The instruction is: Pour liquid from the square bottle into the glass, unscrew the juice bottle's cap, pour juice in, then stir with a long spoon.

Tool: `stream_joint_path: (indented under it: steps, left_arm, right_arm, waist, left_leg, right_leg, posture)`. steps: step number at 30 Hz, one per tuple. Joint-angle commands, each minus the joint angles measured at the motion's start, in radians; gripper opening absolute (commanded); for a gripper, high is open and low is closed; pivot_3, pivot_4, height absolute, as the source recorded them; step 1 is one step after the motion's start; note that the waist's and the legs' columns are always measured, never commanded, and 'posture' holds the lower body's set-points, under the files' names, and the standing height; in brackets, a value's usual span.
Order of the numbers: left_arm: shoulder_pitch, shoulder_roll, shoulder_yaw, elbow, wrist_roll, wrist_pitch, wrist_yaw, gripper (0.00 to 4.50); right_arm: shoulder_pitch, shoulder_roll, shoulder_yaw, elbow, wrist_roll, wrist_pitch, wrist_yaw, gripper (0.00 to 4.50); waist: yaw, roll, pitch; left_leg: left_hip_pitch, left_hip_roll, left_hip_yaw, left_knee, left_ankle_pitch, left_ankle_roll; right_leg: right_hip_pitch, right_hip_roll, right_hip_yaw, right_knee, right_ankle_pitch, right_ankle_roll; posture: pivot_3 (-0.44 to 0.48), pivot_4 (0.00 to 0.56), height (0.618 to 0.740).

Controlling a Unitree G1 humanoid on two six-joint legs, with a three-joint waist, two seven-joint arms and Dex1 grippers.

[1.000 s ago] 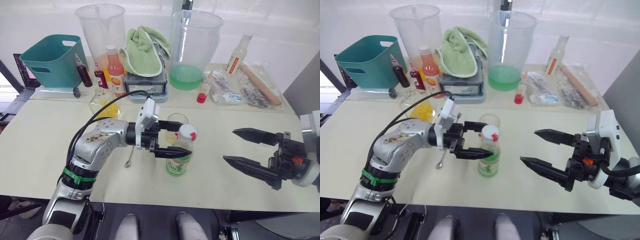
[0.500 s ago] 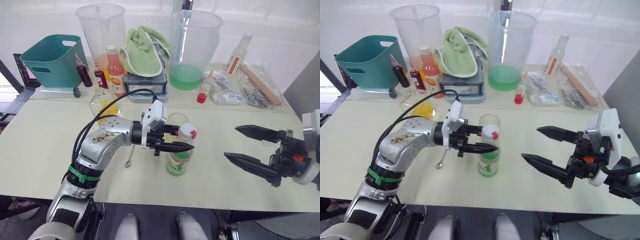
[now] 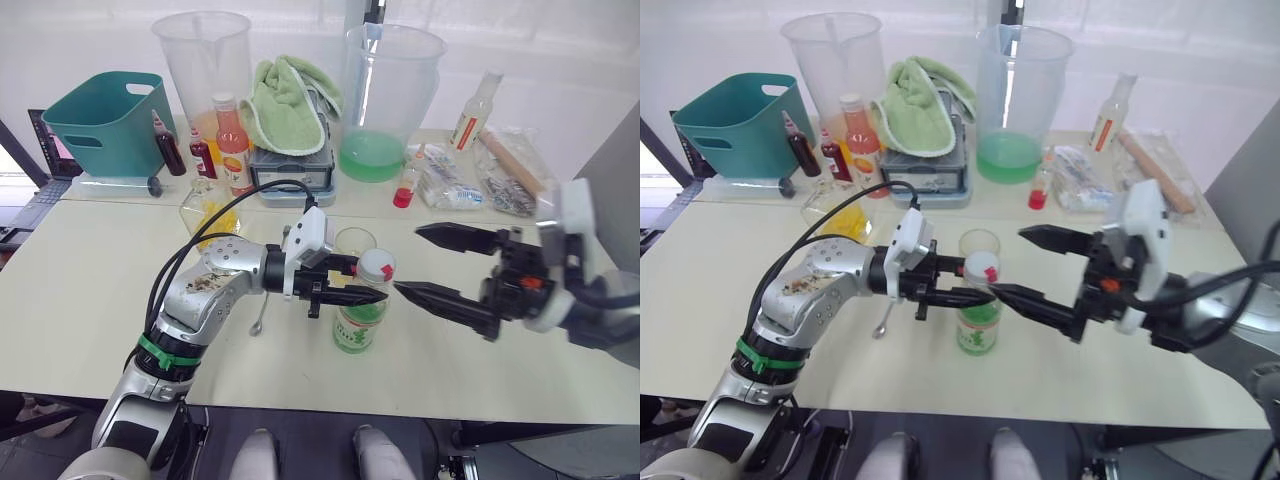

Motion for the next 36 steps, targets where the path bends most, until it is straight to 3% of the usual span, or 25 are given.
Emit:
stream_joint_path:
  steps: [1, 5, 9, 14, 19, 25, 29, 35, 36]
  left_arm:
    - [0.011, 0.006, -0.019, -0.010, 0.014, 0.008, 0.000, 1.46]
    - [0.013, 0.007, -0.020, -0.012, 0.014, 0.007, 0.003, 1.46]
    - [0.010, 0.009, -0.021, -0.010, 0.017, 0.003, 0.002, 1.46]
    - [0.013, 0.017, -0.019, -0.017, 0.019, 0.004, 0.005, 1.46]
    - [0.018, 0.017, -0.023, -0.033, 0.019, 0.010, 0.017, 1.46]
    - [0.055, 0.044, -0.010, -0.083, 0.009, 0.019, 0.033, 1.46]
    - [0.089, 0.074, 0.010, -0.122, -0.008, 0.034, 0.036, 1.46]
    - [0.102, 0.091, 0.023, -0.136, -0.003, 0.038, 0.052, 1.46]
    - [0.103, 0.092, 0.024, -0.137, -0.003, 0.038, 0.054, 1.46]
  right_arm:
    - [-0.065, 0.034, 0.085, -0.015, -0.023, 0.003, -0.065, 4.50]
    - [-0.126, 0.071, 0.183, -0.014, -0.109, 0.016, -0.116, 4.50]
    - [-0.137, 0.085, 0.205, -0.002, -0.154, 0.026, -0.147, 3.29]
    - [-0.154, 0.096, 0.222, 0.006, -0.169, 0.016, -0.089, 1.69]
    - [-0.177, 0.076, 0.242, 0.029, -0.204, 0.017, 0.045, 1.69]
    - [-0.332, 0.080, 0.407, 0.223, -0.405, -0.110, 0.460, 1.69]
    - [-0.496, 0.176, 0.511, 0.443, -0.513, -0.226, 0.755, 1.69]
    - [-0.602, 0.237, 0.532, 0.610, -0.585, -0.261, 0.972, 1.69]
    - [-0.613, 0.243, 0.527, 0.623, -0.590, -0.256, 0.990, 2.19]
  waist:
    - [0.000, 0.000, 0.000]
    - [0.001, 0.000, 0.000]
    - [0.001, 0.000, 0.000]
    - [0.000, 0.000, 0.000]
    - [0.000, 0.000, 0.000]
    - [-0.009, 0.000, 0.000]
    - [-0.025, 0.000, 0.000]
    - [-0.024, 0.000, 0.000]
    - [-0.023, 0.001, 0.000]
  left_leg:
    - [0.000, 0.000, 0.000, 0.000, 0.000, 0.000]
    - [-0.001, 0.000, 0.000, 0.000, 0.000, 0.000]
    - [-0.001, 0.000, 0.000, 0.000, 0.000, 0.000]
    - [0.000, 0.000, -0.001, 0.000, 0.000, 0.000]
    - [0.000, 0.000, -0.001, 0.000, 0.000, 0.000]
    - [0.001, 0.000, 0.000, 0.000, 0.000, 0.000]
    - [0.002, 0.000, -0.001, -0.001, 0.000, 0.000]
    - [0.001, 0.001, -0.003, -0.001, 0.000, 0.000]
    - [0.000, 0.001, -0.003, -0.001, 0.000, 0.000]
  right_leg:
    - [0.000, 0.000, 0.000, -0.001, 0.000, 0.000]
    - [0.000, 0.000, 0.000, -0.002, 0.000, 0.000]
    - [0.000, 0.000, 0.000, -0.001, 0.000, 0.000]
    - [0.001, 0.000, 0.000, -0.001, 0.000, 0.000]
    - [0.001, 0.000, 0.000, -0.001, 0.000, 0.000]
    - [0.001, 0.000, 0.000, -0.002, 0.000, 0.000]
    - [0.002, 0.000, -0.001, -0.002, 0.001, 0.000]
    - [0.001, 0.000, -0.003, -0.001, 0.001, 0.000]
    - [0.001, 0.000, -0.004, -0.001, 0.001, 0.000]
  posture:
    - [0.000, 0.150, 0.727]
    - [0.000, 0.150, 0.727]
    - [0.000, 0.150, 0.727]
    - [0.000, 0.150, 0.727]
    - [0.000, 0.150, 0.727]
    - [0.000, 0.150, 0.727]
    - [0.000, 0.150, 0.727]
    - [0.000, 0.150, 0.727]
    - [0.000, 0.150, 0.727]
